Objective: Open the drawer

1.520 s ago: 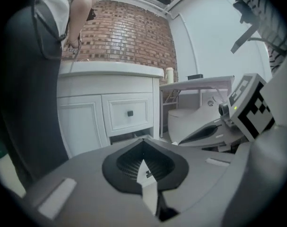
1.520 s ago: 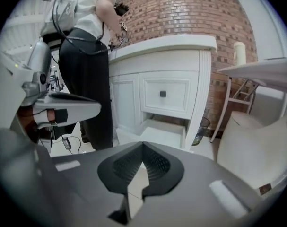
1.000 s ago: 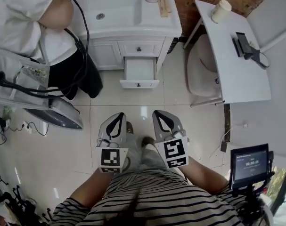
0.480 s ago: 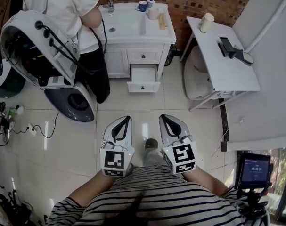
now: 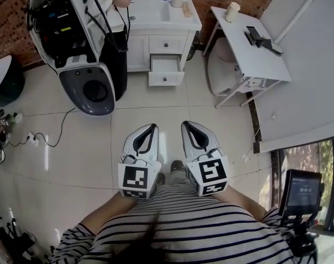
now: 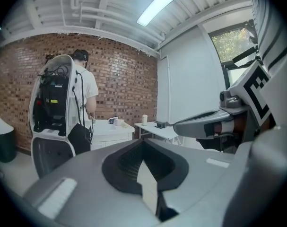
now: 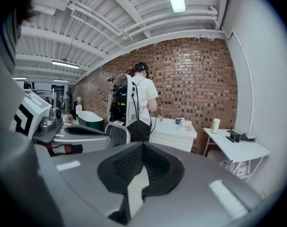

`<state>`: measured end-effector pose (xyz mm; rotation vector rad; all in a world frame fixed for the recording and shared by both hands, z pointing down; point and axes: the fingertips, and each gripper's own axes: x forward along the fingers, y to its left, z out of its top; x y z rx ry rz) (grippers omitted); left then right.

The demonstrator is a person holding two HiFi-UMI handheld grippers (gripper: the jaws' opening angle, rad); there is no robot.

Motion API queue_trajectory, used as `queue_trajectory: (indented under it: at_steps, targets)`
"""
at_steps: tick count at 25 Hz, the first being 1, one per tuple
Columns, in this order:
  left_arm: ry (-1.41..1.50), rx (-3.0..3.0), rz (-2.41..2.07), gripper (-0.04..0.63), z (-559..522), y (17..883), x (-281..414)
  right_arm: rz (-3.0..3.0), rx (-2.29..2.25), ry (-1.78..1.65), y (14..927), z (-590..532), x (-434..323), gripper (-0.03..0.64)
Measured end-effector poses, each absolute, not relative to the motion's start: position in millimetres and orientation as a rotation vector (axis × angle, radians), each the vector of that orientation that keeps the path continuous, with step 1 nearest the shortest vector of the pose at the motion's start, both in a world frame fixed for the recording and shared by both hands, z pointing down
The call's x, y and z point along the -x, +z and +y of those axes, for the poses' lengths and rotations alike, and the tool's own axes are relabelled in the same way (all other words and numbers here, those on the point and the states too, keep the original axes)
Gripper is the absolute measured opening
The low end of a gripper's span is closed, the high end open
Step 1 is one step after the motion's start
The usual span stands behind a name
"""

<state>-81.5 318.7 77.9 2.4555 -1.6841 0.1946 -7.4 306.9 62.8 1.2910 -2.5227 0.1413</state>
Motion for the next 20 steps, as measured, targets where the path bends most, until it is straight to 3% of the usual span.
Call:
queue_trajectory:
  at_steps: [20]
  targets:
    - [0.211, -2.512, -1.668, 0.015, 342, 58, 23, -2.614, -1.262, 0.132, 44, 332, -25, 0.0]
